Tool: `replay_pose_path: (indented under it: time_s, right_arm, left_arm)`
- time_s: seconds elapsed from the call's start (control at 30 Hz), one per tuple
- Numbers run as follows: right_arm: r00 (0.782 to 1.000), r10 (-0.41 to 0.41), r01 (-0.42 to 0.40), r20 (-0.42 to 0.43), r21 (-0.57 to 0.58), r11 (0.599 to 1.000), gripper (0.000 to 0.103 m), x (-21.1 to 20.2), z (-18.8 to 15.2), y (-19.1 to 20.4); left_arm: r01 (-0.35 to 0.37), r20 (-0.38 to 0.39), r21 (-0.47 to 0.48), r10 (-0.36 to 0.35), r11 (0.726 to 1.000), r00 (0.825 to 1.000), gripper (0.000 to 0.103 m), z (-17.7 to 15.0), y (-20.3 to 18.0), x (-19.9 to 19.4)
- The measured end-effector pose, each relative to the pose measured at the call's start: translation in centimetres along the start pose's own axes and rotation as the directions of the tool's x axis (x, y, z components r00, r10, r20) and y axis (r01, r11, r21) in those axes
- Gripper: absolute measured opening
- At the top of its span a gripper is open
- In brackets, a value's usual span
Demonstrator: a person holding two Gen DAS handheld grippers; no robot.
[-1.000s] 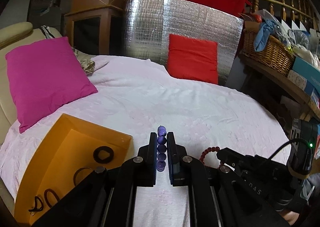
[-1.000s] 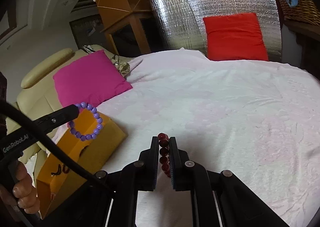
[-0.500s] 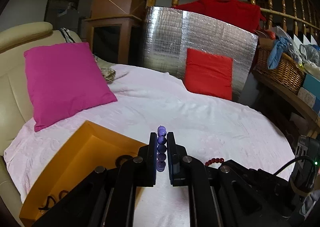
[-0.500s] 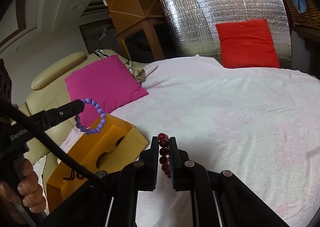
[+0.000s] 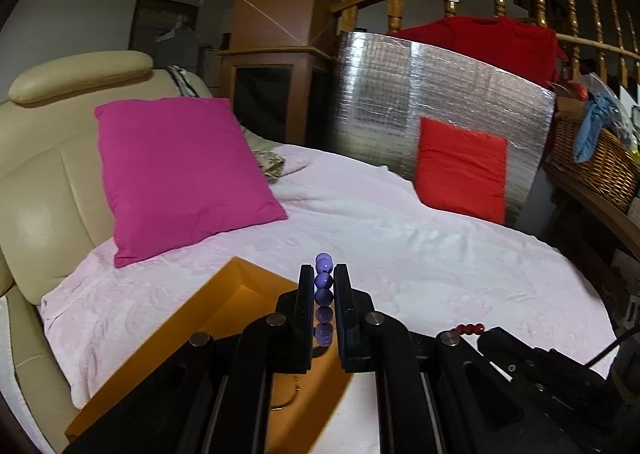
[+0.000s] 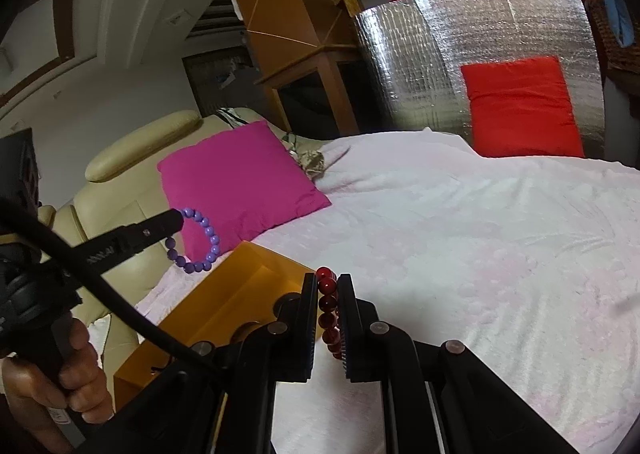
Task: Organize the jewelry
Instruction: 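Carry the purple and red bracelets toward the orange box, then lower both bracelets into the orange box and open both tools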
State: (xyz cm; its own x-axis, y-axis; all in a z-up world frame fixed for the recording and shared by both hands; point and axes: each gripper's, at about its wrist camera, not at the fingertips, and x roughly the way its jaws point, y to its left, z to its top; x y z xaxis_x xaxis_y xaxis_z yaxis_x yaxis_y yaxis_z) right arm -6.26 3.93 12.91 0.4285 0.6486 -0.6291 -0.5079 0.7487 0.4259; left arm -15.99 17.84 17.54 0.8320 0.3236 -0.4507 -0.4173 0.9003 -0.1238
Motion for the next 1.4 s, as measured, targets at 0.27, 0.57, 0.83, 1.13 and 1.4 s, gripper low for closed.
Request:
replay_pose_path:
  time_s: [0.27,0.57,0.83,1.13,1.4]
  right_arm:
    - [1.0,0.028,-0.028,-0.004,-0.038,0.999,0.011,0.9,0.7,2.4]
    - [0.998,0.061,-0.062,-0.022,-0.074,0.995,0.011,2.2,1.7,5.4]
    - [0.994,0.093,-0.1,-0.061,-0.111,0.989,0.011,4.0,2.8,8.5]
    - [0.986,0.101,-0.119,-0.136,-0.13,0.984,0.011,6.9,3.1,10.7]
    - [0.969,0.095,-0.122,-0.226,-0.109,0.986,0.011,10.5,3.2,11.6]
  left_arm:
    - [-0.072,0.003,-0.023,0.072,0.997,0.997,0.01,0.3,2.4,0.2]
    - [-0.155,-0.034,-0.068,0.153,0.986,0.988,0.01,0.1,5.8,1.1]
    - [-0.204,-0.074,-0.112,0.197,0.973,0.978,0.01,-0.3,8.6,2.1]
    - [-0.261,-0.131,-0.164,0.242,0.951,0.962,0.01,-1.2,11.8,3.3]
    - [-0.292,-0.172,-0.181,0.262,0.939,0.95,0.01,-2.0,13.2,4.2]
